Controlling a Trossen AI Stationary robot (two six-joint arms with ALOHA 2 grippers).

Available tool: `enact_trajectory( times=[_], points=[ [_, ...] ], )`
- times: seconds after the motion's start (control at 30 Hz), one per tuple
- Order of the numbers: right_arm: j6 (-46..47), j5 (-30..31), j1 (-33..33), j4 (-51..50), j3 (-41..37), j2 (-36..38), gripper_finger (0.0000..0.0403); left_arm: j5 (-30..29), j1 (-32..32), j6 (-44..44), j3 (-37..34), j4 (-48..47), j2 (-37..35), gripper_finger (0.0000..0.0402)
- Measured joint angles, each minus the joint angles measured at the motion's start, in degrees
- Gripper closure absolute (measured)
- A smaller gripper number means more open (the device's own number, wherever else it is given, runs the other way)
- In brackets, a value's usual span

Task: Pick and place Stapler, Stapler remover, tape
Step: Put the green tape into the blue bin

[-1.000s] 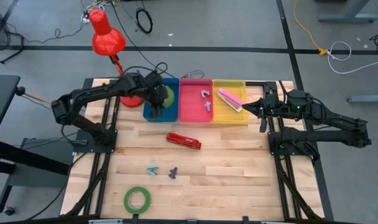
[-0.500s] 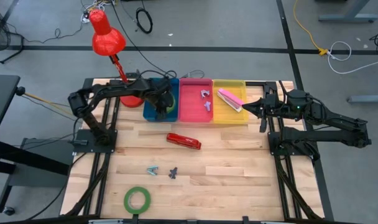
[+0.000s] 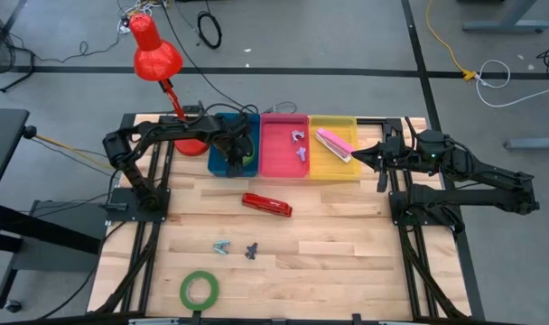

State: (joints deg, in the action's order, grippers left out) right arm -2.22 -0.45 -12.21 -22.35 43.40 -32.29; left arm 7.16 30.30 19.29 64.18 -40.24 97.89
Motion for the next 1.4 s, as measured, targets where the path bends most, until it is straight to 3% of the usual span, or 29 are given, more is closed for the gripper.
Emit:
enact_trajectory(
  times=[0.13, 0.33, 0.47, 0.7, 0.97, 1.4],
  points=[
    [0.0, 0.0, 0.0, 0.0, 0.0, 0.0, 0.0393, -0.1, -0.2, 0.0, 0.0, 0.1, 0.0, 0.0252],
    [0.0, 0.0, 0.0, 0.0, 0.0, 0.0, 0.0393, -5.2, -1.0, -0.9, 0.0, -0.5, 0.0, 0.0160],
    [0.0, 0.0, 0.0, 0.0, 0.0, 0.0, 0.0393, -5.5, -1.0, -0.7, 0.0, -0.9, 0.0, 0.0126],
    [0.0, 0.0, 0.0, 0.0, 0.0, 0.0, 0.0393, -6.4, -1.0, -0.6, 0.0, -2.1, -1.8, 0.0124],
    [0.0, 0.0, 0.0, 0.0, 0.0, 0.0, 0.0393, -6.1, -1.5, -1.2, 0.0, -4.5, -9.2, 0.0128],
    [0.0, 0.0, 0.0, 0.0, 0.0, 0.0, 0.0393, -6.0, -9.1, -5.1, 0.0, -6.9, -18.9, 0.0129]
  ],
)
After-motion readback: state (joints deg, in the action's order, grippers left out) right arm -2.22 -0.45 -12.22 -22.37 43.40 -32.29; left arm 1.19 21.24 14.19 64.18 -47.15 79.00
